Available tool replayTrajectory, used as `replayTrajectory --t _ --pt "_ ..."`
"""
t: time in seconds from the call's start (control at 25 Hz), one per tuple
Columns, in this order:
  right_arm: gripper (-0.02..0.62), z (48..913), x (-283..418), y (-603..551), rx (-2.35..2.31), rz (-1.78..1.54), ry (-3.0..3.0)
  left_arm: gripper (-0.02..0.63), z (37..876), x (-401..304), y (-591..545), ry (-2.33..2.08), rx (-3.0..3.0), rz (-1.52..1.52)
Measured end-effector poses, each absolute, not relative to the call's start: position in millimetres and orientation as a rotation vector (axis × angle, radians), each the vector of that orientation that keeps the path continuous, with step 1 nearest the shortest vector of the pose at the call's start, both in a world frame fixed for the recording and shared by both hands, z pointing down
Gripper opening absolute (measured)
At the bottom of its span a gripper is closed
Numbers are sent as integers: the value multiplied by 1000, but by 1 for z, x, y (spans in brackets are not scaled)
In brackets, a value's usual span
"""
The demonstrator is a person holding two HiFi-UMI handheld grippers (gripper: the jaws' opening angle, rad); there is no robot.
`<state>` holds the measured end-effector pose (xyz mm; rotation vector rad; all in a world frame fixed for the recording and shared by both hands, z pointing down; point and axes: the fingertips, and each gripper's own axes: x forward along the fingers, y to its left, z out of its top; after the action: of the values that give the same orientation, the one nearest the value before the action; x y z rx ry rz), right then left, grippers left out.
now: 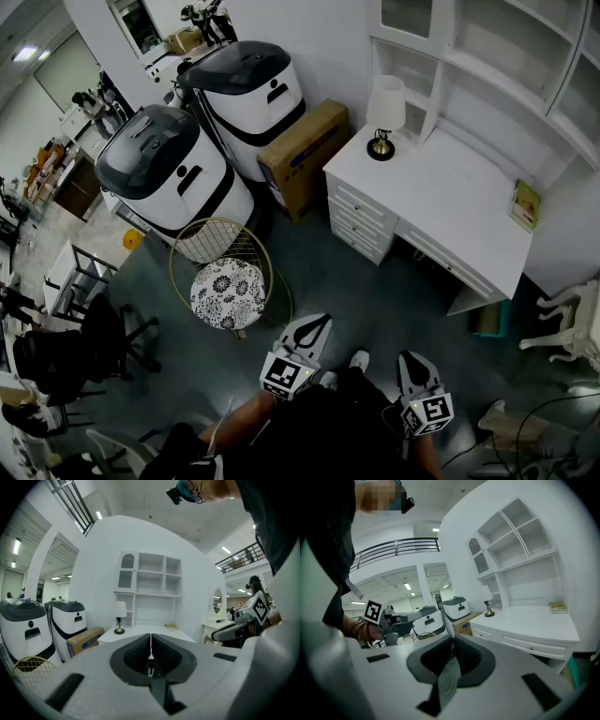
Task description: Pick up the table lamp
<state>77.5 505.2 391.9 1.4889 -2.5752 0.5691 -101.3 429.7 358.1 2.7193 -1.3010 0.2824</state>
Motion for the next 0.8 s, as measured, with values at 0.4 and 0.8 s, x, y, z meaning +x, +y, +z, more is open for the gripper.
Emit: replayTrajectory --t 0.4,0.8 --pt "40 385 36 524 1396 524 -2641 18 348 -126 462 -1372 2724 286" --pt "40 373 83 507 1398 456 -2742 18 335 -89 461 -1422 2719 242"
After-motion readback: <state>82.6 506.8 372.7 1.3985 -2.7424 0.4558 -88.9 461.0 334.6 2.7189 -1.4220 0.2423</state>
